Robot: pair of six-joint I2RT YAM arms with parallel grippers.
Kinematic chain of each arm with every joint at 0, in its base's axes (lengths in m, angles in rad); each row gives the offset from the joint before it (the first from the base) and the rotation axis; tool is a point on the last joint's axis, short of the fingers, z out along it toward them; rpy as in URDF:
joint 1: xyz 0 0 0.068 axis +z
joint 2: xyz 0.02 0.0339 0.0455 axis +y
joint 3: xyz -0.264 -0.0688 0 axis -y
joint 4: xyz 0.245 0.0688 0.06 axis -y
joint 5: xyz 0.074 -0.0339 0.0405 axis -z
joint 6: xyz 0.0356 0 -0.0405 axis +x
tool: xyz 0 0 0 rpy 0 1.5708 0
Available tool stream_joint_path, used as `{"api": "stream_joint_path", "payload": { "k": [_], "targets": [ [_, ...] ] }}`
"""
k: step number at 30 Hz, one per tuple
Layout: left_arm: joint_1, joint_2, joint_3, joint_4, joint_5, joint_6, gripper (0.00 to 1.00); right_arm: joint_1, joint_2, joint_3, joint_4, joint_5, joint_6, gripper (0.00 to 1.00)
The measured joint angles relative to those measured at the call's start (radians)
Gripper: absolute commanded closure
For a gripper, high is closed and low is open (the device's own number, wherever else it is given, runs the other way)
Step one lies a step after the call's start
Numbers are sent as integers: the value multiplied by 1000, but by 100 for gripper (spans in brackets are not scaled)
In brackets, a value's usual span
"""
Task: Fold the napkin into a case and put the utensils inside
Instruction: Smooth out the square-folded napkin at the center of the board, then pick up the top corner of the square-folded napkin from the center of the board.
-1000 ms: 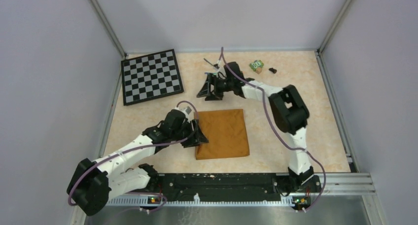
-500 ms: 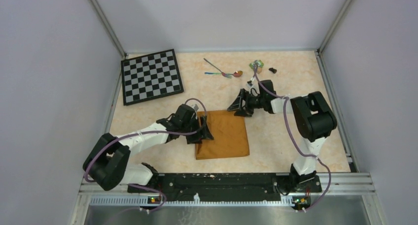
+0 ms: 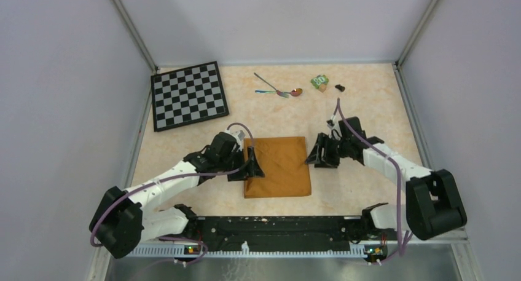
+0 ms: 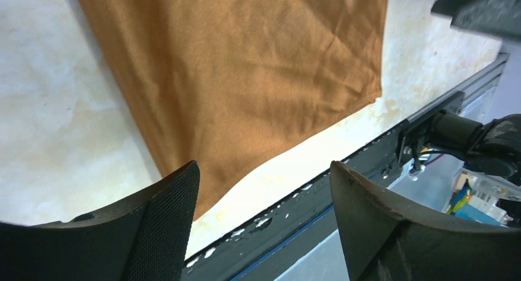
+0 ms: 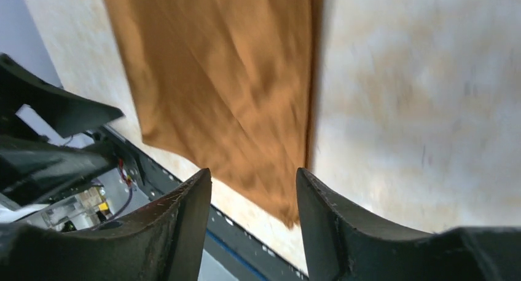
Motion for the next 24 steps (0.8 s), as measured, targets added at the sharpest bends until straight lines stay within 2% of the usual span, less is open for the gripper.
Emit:
{"api": "stream_joint_path", "payload": {
  "k": [3,7,11,15,20,24],
  "targets": [
    [0,-28,0,-61,-32,11,18,15,-72,-83,-81,27,23,53],
    [0,-34,0,-137,-75,23,29,93,-106,-126,-166,84,59,62],
    [0,-34,-8,-153,-78,23,33,150,-113,-139,-167,106,96,68],
    [0,-34,-35,-154,-79,22,34,164,-107,-145,-151,113,122,68],
    [0,-34,-46,-154,-78,22,27,184,-90,-150,-132,113,142,68],
    [0,-36,-46,-154,-78,20,26,192,-87,-168,-116,108,153,69]
  ]
}}
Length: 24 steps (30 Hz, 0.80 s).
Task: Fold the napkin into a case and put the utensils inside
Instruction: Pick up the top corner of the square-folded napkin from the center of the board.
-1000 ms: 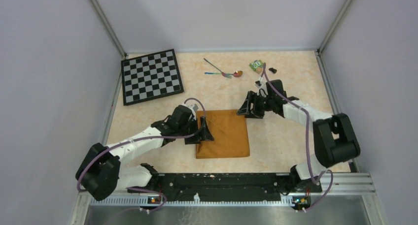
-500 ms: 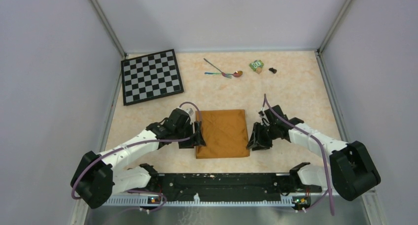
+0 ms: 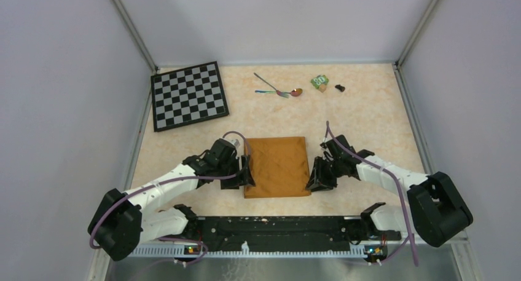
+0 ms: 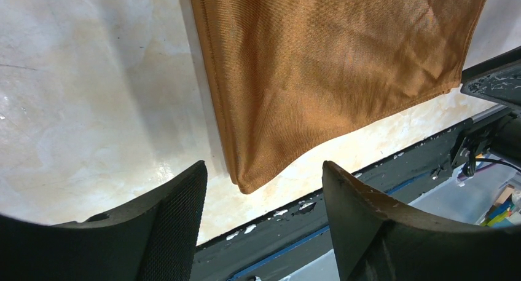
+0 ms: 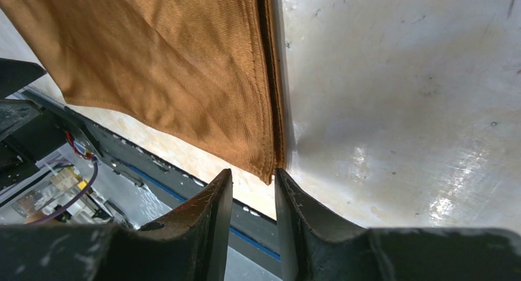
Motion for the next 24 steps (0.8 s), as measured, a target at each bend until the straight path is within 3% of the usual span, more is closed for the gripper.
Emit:
{"api": "stream_joint_path", "payload": {
  "k": [15,21,24],
  "targets": [
    [0,0,0,0,0,0,27,6,6,-18,37,-11,25,77],
    [0,0,-2,0,0,-1,30,6,6,-24,46,-11,32,88],
    [0,-1,-11,0,0,-1,31,6,6,-31,45,-10,32,87]
  ]
}}
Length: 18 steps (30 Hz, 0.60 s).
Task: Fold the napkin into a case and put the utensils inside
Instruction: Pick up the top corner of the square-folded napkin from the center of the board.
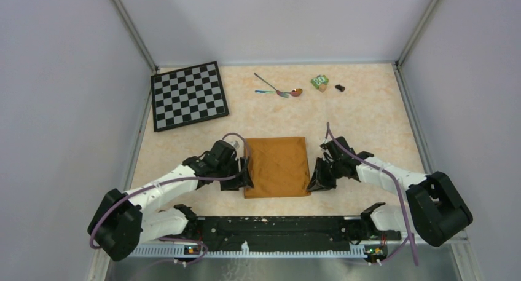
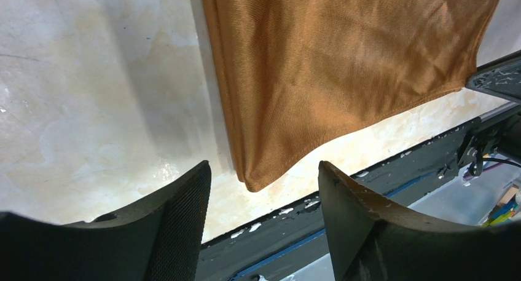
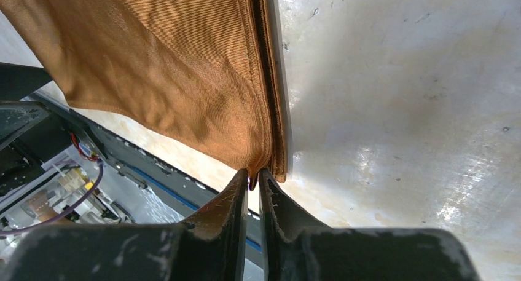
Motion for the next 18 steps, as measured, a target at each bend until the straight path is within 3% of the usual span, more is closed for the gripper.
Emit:
{"api": "stream_joint_path", "payload": {
  "k": [8,12,14,18],
  "targets": [
    [0,-17,-11,-15,0,0,33,0,0,-6,7,0,0,85],
    [0,-21,-16,-16,-1,0,27,0,0,-13,8,0,0,100],
    [0,-21,-23,-19,-5,0,27,1,0,-13,13,-4,-3,100],
    [0,-21,-30,-25,-19,-3,41,1,-1,-13,28,-17,-12,100]
  ]
}}
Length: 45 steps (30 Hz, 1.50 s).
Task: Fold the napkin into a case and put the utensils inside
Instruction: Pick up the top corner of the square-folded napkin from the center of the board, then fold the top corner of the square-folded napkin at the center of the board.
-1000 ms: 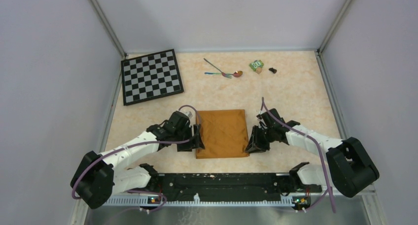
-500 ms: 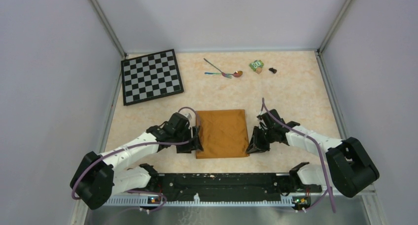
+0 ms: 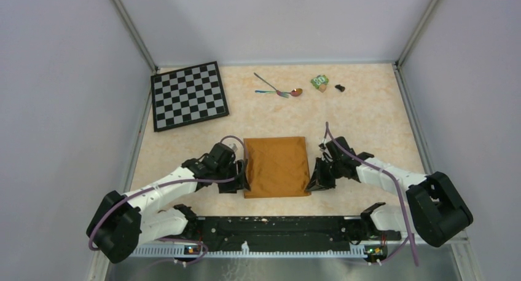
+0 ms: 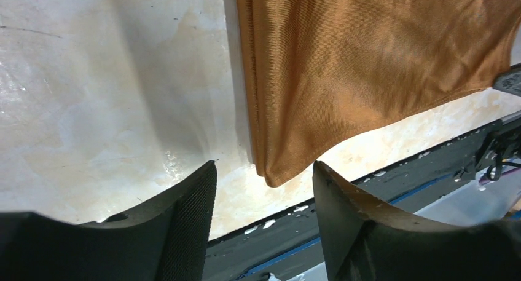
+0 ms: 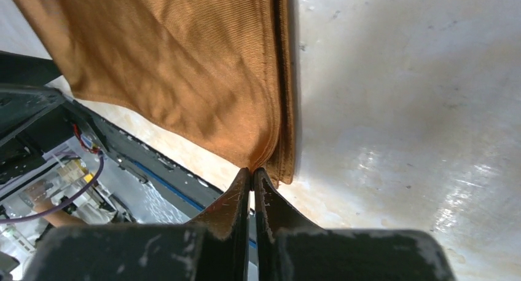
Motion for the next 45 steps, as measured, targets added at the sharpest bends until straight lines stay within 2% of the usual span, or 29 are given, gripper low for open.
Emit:
{"api": "stream_joint_path", "payload": {
  "k": [7,11,20,27,45],
  "targets": [
    [0,1,-26,5,-3,-5,60,36,22,97,22,-29,-55,100],
    [0,8,-41,7,-3,-10,66,77,149,215,118,-71,-61,100],
    [0,10,-61,30,2,-24,68,167,523,489,360,-156,-3,100],
    [0,19,-78,79,35,-30,71,176,743,664,475,-168,59,100],
    [0,18,-97,115,55,-40,76,176,875,840,473,-119,71,100]
  ]
}}
